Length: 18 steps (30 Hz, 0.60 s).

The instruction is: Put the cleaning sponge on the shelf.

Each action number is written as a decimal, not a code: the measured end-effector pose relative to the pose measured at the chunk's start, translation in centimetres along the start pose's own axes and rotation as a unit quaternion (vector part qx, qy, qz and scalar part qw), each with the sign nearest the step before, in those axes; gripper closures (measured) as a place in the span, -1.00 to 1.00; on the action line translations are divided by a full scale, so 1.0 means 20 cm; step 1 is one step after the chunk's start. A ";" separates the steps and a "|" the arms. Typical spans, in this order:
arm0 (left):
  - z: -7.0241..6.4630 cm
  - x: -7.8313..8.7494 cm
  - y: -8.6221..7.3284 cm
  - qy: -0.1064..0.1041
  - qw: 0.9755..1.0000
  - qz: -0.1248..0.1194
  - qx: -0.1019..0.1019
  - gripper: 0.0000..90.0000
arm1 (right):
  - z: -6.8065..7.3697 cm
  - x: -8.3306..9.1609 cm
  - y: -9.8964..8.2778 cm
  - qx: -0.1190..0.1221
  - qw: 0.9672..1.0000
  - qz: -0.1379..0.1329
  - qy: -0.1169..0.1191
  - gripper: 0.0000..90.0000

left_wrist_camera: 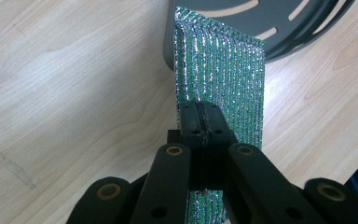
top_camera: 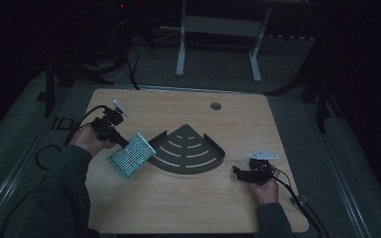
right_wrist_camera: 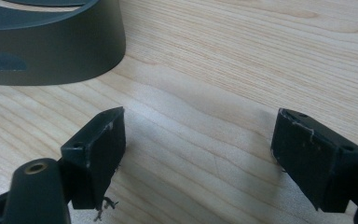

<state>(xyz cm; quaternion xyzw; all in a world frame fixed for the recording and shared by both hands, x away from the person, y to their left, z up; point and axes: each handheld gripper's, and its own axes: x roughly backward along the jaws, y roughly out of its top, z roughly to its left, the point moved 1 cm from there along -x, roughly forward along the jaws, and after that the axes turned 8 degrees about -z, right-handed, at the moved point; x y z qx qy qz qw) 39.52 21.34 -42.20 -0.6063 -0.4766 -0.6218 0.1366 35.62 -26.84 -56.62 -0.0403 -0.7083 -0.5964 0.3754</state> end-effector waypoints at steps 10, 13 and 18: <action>-0.03 -0.03 0.10 0.009 1.000 -0.002 -0.012 1.00 | 0.00 0.00 0.00 0.000 1.000 0.000 0.000 -0.61; -0.04 -0.04 0.12 0.013 1.000 -0.001 -0.015 1.00 | 0.00 0.00 0.00 0.000 1.000 0.000 0.000 -0.61; -0.06 -0.06 0.17 0.020 1.000 -0.001 -0.018 1.00 | 0.00 0.00 0.00 0.000 1.000 0.000 0.000 -0.61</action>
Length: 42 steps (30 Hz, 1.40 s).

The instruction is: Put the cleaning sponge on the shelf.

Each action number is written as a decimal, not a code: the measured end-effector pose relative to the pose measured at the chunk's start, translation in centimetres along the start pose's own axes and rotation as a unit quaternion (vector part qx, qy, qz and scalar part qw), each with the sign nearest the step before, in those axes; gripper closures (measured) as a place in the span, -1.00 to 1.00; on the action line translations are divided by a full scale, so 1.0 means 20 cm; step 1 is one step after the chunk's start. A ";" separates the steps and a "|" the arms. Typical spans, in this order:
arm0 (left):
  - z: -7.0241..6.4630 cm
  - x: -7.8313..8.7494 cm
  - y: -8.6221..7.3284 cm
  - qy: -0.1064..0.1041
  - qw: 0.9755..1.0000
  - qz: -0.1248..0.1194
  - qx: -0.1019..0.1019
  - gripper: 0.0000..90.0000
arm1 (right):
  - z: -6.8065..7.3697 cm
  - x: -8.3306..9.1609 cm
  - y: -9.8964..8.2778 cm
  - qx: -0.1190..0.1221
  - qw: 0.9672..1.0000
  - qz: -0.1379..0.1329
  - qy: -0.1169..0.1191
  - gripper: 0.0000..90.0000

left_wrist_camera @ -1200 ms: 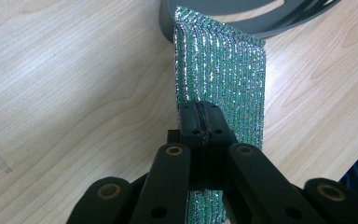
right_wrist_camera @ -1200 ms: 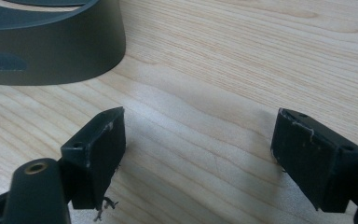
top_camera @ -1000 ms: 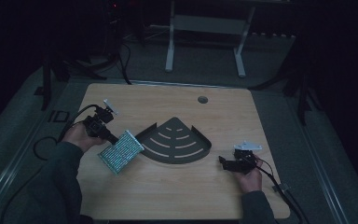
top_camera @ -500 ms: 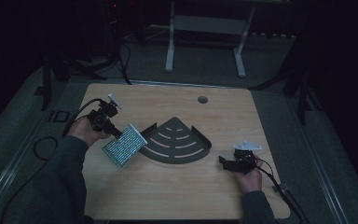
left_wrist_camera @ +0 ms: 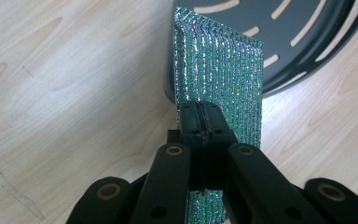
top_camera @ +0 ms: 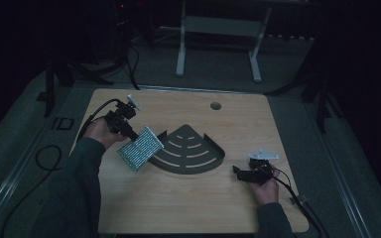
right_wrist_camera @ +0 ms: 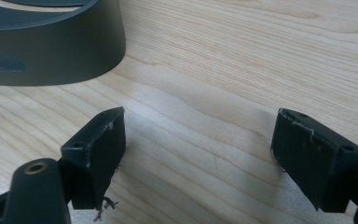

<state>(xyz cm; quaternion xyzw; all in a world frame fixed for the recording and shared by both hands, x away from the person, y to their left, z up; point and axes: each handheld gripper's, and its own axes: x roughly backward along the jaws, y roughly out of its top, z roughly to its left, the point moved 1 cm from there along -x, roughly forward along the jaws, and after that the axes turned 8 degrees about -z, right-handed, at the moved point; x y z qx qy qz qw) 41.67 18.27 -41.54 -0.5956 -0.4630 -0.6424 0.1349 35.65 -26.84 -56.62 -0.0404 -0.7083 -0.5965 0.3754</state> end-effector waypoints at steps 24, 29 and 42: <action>-0.06 -0.03 0.17 0.019 0.999 -0.004 -0.029 1.00 | 0.00 0.00 0.00 0.000 1.000 0.000 0.000 -0.61; -0.06 -0.05 0.19 0.024 0.999 -0.007 -0.034 1.00 | 0.00 0.00 0.00 0.000 1.000 0.000 0.000 -0.61; -0.08 -0.11 0.23 0.021 0.999 -0.012 -0.041 1.00 | 0.00 0.00 0.00 0.000 1.000 0.000 0.000 -0.61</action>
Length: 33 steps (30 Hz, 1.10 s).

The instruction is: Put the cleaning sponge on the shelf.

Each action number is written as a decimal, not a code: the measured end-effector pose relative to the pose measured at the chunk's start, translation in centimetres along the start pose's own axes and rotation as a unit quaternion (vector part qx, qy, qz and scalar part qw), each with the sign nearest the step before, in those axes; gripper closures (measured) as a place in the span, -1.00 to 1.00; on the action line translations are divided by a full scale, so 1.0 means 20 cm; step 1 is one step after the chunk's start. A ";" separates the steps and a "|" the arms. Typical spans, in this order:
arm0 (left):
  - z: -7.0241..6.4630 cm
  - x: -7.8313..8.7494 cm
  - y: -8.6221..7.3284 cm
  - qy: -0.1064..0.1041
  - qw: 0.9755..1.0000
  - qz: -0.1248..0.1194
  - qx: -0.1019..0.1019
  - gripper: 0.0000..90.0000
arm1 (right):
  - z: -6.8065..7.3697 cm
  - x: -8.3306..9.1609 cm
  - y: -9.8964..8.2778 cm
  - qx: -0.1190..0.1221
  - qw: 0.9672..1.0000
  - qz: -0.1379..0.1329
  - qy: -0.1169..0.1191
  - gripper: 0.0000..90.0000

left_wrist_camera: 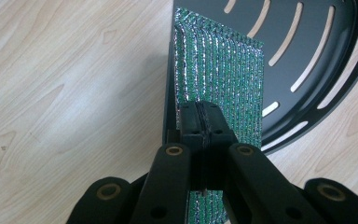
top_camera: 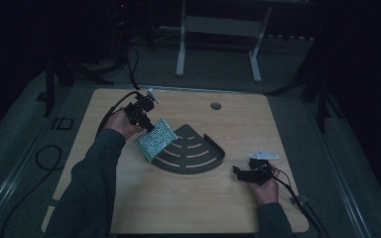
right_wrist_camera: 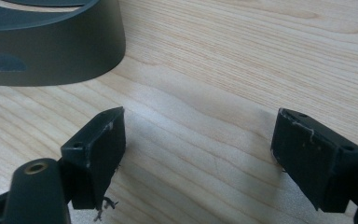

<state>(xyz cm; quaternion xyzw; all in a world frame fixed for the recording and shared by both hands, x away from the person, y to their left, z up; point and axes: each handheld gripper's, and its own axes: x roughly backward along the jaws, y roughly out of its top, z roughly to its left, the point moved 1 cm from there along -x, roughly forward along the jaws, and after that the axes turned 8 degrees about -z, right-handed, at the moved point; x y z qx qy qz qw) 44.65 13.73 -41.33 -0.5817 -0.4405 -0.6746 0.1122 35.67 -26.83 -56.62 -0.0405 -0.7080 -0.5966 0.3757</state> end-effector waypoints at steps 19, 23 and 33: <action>0.00 -0.10 0.05 0.014 1.000 -0.001 -0.001 1.00 | 0.00 0.00 0.00 0.000 1.000 0.000 0.000 -0.61; 0.00 -0.12 0.05 0.012 1.000 0.000 0.001 1.00 | 0.00 0.00 0.00 0.000 1.000 0.000 0.000 -0.61; 0.00 -0.16 0.06 0.017 1.000 0.006 -0.002 1.00 | 0.00 0.00 0.00 0.000 1.000 0.000 0.000 -0.61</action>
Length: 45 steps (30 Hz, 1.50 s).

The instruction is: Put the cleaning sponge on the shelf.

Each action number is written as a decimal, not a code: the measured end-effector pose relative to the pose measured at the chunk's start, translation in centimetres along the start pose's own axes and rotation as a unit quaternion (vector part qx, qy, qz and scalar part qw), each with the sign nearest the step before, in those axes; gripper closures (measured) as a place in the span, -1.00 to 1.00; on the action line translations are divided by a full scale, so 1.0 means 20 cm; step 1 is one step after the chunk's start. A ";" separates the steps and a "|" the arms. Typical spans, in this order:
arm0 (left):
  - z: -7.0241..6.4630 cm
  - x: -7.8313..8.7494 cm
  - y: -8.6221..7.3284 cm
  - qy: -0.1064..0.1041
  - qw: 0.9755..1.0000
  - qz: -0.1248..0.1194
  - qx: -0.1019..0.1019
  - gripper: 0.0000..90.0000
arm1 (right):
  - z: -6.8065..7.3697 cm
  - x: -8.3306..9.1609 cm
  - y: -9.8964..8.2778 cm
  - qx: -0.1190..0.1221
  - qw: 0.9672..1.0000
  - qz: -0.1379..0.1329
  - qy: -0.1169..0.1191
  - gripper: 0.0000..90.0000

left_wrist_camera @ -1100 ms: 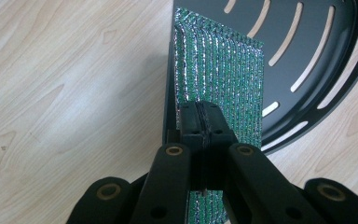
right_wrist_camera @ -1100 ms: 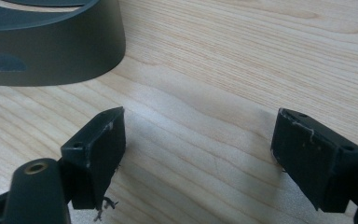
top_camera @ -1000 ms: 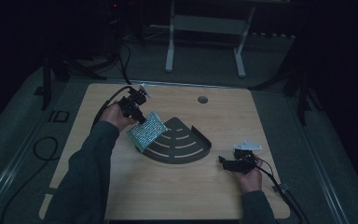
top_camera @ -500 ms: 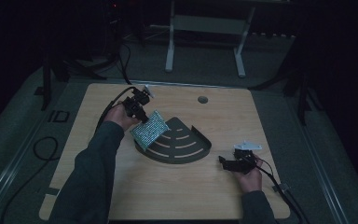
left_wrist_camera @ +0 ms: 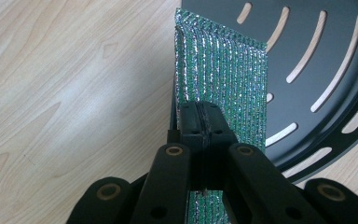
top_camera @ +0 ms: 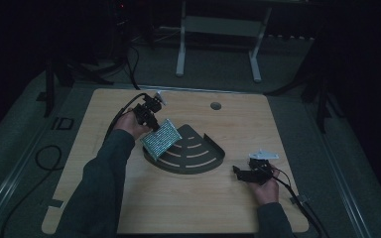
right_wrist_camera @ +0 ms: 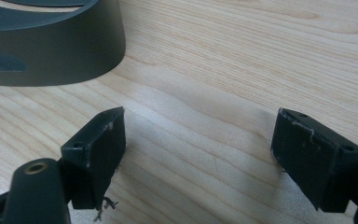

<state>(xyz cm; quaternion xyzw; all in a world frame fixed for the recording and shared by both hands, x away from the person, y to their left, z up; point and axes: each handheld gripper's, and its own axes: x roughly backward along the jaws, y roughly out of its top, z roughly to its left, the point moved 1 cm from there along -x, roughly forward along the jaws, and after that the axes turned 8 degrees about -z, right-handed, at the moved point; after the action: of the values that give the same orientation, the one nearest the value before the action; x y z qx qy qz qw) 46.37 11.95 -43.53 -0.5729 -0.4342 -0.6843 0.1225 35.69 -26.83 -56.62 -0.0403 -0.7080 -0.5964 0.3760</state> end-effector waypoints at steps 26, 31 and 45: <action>-0.02 -0.10 0.01 0.007 1.000 0.022 -0.009 1.00 | 0.00 0.00 0.00 0.000 1.000 0.000 0.000 -0.61; -0.03 -0.12 0.01 0.009 0.999 0.028 -0.014 1.00 | 0.00 0.00 0.00 0.000 1.000 0.000 0.000 -0.61; -0.05 -0.16 0.01 0.017 0.999 0.038 -0.020 1.00 | 0.00 0.00 0.00 0.000 1.000 0.000 0.000 -0.61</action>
<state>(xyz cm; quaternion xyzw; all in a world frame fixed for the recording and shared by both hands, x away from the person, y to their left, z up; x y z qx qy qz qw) 46.82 10.16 -46.24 -0.5796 -0.3963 -0.6973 0.1442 35.70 -26.83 -56.62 -0.0401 -0.7079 -0.5964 0.3762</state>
